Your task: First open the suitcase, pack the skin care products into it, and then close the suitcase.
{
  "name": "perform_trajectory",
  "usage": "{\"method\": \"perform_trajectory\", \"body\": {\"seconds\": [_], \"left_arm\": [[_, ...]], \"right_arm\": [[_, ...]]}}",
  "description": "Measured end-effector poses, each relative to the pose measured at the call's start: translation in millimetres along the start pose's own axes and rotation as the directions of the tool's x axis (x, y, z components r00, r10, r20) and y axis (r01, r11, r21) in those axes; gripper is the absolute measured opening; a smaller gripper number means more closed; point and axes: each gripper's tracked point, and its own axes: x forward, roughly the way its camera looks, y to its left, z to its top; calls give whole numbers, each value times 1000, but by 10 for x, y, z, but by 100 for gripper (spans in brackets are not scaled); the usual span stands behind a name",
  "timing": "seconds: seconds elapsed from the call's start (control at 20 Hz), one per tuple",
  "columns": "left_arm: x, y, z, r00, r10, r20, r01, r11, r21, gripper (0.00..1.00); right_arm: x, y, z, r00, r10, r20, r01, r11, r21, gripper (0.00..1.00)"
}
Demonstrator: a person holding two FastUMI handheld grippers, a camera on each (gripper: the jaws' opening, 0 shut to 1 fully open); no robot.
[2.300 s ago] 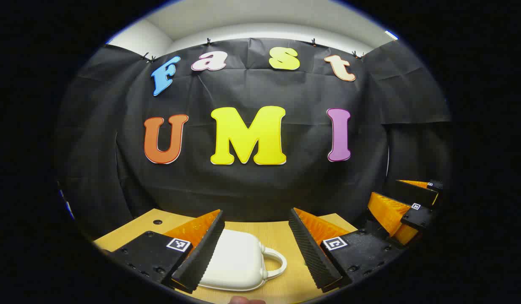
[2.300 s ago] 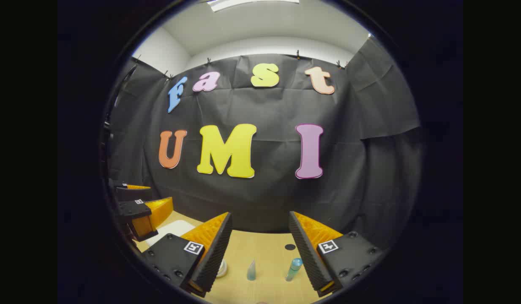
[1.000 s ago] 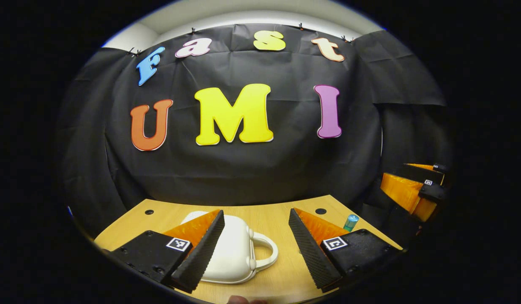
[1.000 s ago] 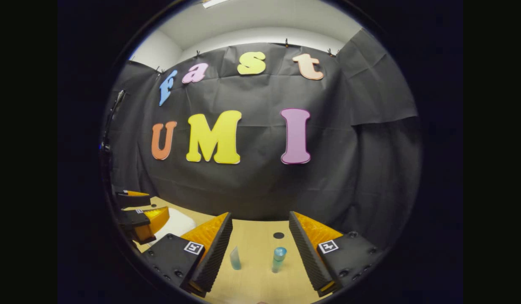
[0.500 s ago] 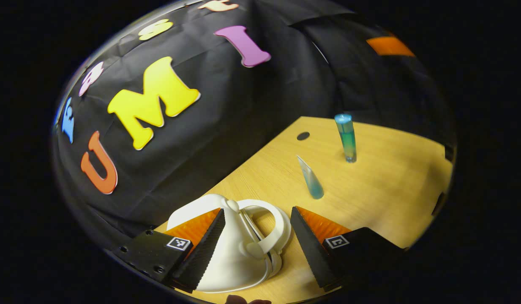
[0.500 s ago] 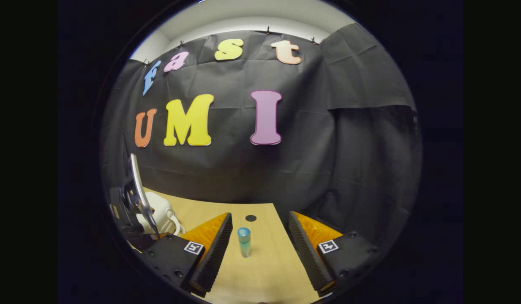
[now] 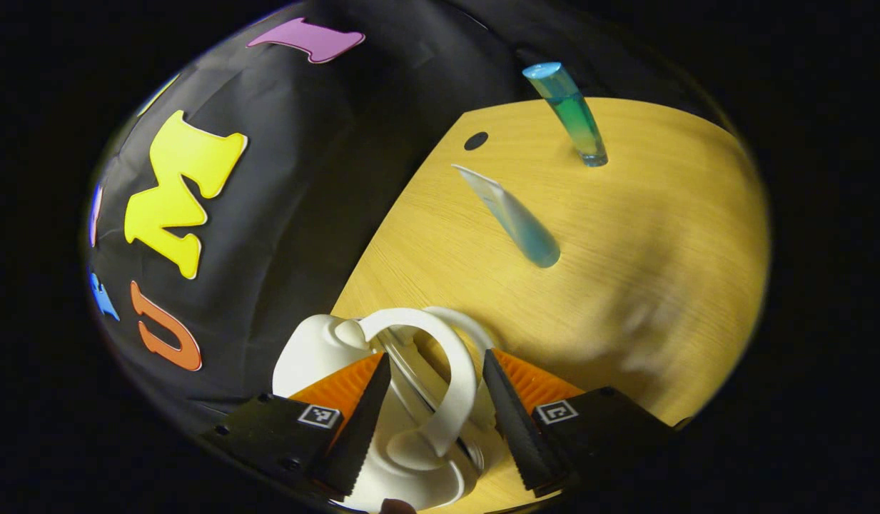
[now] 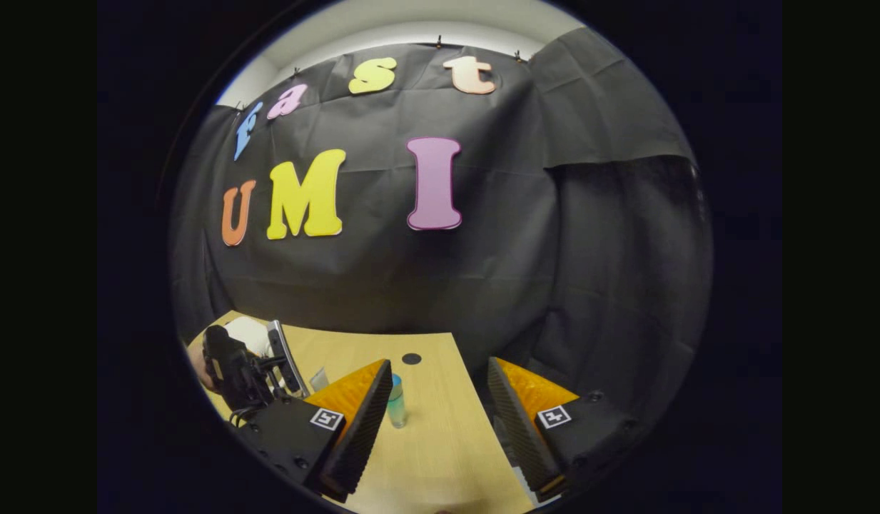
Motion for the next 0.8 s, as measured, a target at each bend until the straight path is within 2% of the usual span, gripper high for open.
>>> {"method": "perform_trajectory", "body": {"seconds": [0.1,0.15,0.2,0.25,0.3,0.35,0.45,0.55,0.65,0.8], "left_arm": [[47,-44,-63,999,-8,-31,8,1000,5,71],[64,-79,-93,999,-18,-47,18,1000,1,55],[67,-127,-105,998,-30,-62,30,1000,-3,52],[50,-131,-74,997,-25,-66,25,1000,1,34],[34,-119,-38,998,-20,-65,21,1000,3,33],[-4,-93,-10,998,-18,-54,18,1000,-6,26],[-81,-13,76,1000,-7,-13,7,999,-39,18],[-148,60,130,1000,0,29,3,994,-109,13],[-314,126,203,995,10,98,12,976,-216,11],[-822,586,361,966,117,232,-32,940,-340,9]], "right_arm": [[49,-90,-50,1000,-5,-11,5,1000,20,80],[73,-127,-79,1000,-8,-16,8,1000,27,80],[89,-160,-94,1000,-10,-21,11,999,32,80],[107,-185,-123,1000,-13,-27,14,999,37,80],[115,-201,-136,999,-14,-33,15,999,41,80],[122,-207,-154,999,-16,-36,17,999,43,80],[117,-201,-170,999,-24,-40,26,999,40,80],[79,-158,-130,999,-37,-30,38,999,35,80],[35,-47,-67,999,-42,-20,42,999,26,80],[-67,200,158,999,-38,25,38,999,1,80]]}}
